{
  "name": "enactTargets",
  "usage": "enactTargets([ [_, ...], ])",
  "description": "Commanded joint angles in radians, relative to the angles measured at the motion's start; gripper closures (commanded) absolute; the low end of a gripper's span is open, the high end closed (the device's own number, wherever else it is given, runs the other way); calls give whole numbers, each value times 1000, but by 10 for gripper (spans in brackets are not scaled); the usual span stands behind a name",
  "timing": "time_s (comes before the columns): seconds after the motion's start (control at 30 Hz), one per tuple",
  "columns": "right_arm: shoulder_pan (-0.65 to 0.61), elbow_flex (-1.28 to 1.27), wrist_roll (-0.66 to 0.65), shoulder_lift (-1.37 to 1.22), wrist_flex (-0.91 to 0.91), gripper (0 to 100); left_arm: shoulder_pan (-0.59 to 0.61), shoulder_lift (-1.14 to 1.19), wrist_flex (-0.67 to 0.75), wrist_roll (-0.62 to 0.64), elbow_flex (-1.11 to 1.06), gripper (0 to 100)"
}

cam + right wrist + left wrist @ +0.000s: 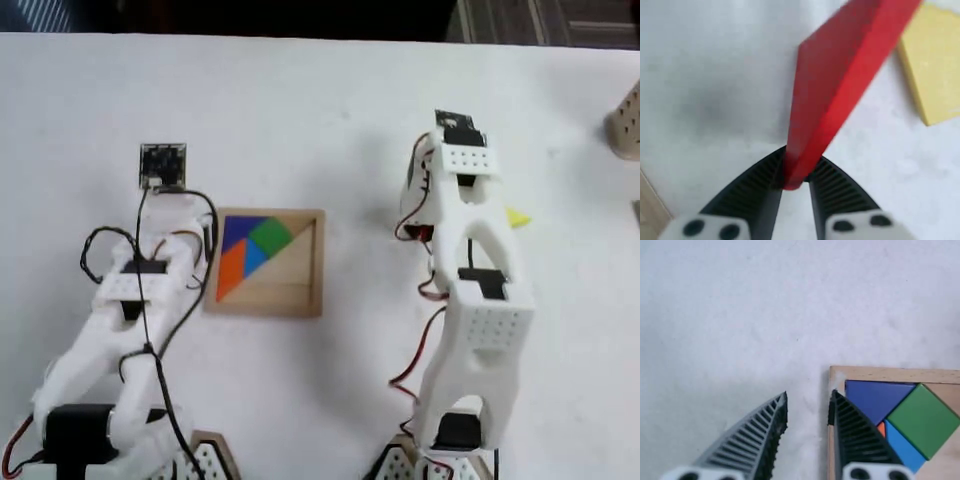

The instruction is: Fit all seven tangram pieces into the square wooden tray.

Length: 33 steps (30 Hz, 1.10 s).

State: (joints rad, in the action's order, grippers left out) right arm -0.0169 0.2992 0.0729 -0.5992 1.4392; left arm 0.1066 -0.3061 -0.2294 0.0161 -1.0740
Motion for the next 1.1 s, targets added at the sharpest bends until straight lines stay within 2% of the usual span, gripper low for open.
enactTargets([
  [0.0,-4,-126,-15,180,-74,981,15,2,-2,-5,52,846],
  [0.17,1,-253,-14,257,-113,981,15,2,-2,-5,52,846],
  [0.5,42,-261,-6,254,-143,975,33,2,-2,-5,52,846],
  [0.63,44,-258,0,263,-150,886,33,2,-2,-5,52,846],
  [0.77,42,-196,157,242,-150,774,33,2,-2,-5,52,846],
  [0.93,35,-101,450,151,-150,721,33,2,-2,-5,52,846],
  [1.07,18,32,552,24,-160,637,33,2,-2,-5,52,846],
])
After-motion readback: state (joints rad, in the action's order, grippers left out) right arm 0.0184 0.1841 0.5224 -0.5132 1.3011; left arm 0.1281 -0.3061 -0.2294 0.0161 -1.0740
